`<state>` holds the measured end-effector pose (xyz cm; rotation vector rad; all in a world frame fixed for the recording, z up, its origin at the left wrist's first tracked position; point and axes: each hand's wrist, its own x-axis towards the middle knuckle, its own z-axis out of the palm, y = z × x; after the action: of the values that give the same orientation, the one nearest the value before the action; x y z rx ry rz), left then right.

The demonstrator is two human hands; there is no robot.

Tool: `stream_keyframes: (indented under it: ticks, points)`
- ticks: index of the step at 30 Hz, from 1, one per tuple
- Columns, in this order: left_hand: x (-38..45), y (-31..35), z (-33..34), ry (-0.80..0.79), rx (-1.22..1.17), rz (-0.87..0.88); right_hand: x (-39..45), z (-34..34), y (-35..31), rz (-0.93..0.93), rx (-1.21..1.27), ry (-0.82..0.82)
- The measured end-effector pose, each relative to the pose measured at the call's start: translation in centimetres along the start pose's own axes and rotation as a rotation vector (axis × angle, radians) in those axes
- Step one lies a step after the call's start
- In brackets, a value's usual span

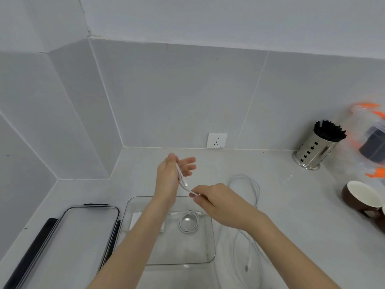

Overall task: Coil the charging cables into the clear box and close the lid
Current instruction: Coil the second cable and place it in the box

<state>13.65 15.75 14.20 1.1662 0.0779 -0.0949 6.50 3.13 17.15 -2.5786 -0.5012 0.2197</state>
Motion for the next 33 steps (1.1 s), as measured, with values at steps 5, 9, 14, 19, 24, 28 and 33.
stream_keyframes:
  ticks: [5,9,14,19,24,28,33]
  points:
    - [-2.1,-0.9,0.5,-0.171,0.606,0.100,1.0,-2.6,-0.3,-0.033,-0.081,0.086]
    - [-3.4,-0.1,0.6,-0.371,0.527,-0.124,2.0,-4.1,1.1,-0.005,0.242,0.107]
    - [-3.9,0.7,0.1,-0.505,0.094,-0.400,2.2,-4.2,3.4,-0.010,0.721,0.136]
    - [-3.2,1.6,-0.1,-0.673,-0.448,-0.542,2.5,-1.2,4.9,0.078,1.009,0.199]
    - [-1.4,2.6,0.0,-0.419,-0.666,-0.346,1.5,1.6,3.9,0.195,0.869,0.058]
    - [-0.2,2.1,0.1,-0.188,-0.405,-0.140,0.4,2.1,2.2,0.184,0.612,-0.081]
    - [-0.5,-0.5,0.0,-0.079,0.124,0.028,-0.3,1.1,0.2,0.072,0.091,-0.129]
